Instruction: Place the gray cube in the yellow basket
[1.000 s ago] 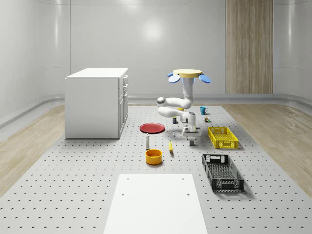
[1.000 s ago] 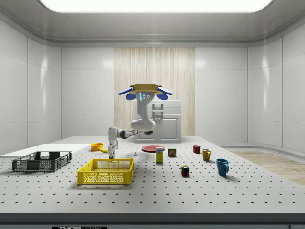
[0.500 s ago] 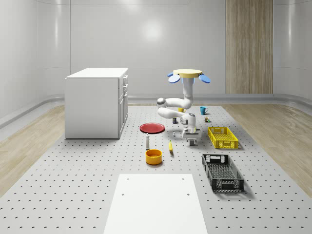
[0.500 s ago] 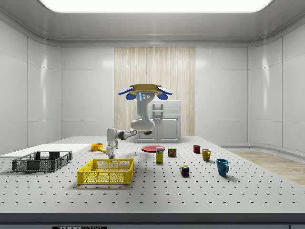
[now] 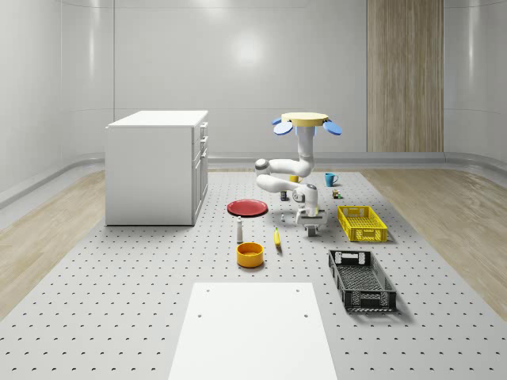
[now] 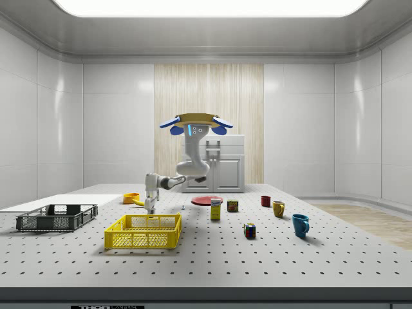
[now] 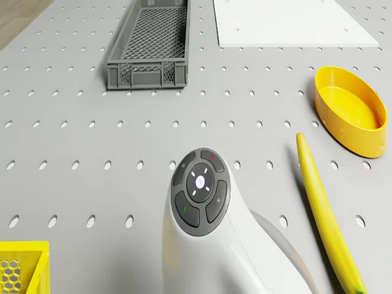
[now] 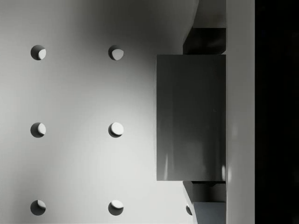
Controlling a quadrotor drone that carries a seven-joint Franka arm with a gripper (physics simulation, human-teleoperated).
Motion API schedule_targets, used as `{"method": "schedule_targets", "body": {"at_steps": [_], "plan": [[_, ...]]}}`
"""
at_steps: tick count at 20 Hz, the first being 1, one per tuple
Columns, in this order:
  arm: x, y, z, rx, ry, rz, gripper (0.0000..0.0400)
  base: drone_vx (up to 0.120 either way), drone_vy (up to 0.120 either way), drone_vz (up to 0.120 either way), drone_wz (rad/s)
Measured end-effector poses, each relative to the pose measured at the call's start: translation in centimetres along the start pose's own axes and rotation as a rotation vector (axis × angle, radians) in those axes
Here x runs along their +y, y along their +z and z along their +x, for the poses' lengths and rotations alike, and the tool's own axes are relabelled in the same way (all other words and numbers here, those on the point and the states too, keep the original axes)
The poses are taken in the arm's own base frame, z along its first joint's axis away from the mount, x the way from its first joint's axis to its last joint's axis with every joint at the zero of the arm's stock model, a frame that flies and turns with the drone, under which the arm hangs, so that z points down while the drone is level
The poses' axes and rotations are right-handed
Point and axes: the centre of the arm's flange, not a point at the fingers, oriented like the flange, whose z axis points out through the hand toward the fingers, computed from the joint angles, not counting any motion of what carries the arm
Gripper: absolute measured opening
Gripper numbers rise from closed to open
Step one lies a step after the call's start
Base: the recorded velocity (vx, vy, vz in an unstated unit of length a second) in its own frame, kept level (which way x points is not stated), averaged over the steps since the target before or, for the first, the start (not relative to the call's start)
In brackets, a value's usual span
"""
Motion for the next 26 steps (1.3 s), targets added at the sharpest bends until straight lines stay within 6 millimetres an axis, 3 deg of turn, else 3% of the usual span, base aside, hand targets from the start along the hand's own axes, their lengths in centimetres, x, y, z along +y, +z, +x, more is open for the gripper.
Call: {"method": "schedule_targets", "body": {"at_steps": [4, 10, 16, 21, 26], "plan": [[0.1, 0.0, -0.1, 0.0, 0.0, 0.0, 0.0267, 0.0, 0.0, 0.0, 0.0], [0.1, 0.0, -0.1, 0.0, 0.0, 0.0, 0.0254, 0.0, 0.0, 0.0, 0.0], [0.1, -1.9, -0.1, 0.0, 0.0, 0.0, 0.0251, 0.0, 0.0, 0.007, 0.0], [0.1, -3.6, -0.1, 0.0, 0.0, 0.0, 0.025, 0.0, 0.0, 0.12, 0.0], [0.1, -4.4, -0.1, 0.0, 0.0, 0.0, 0.025, -0.12, 0.112, 0.12, 0.0]]}}
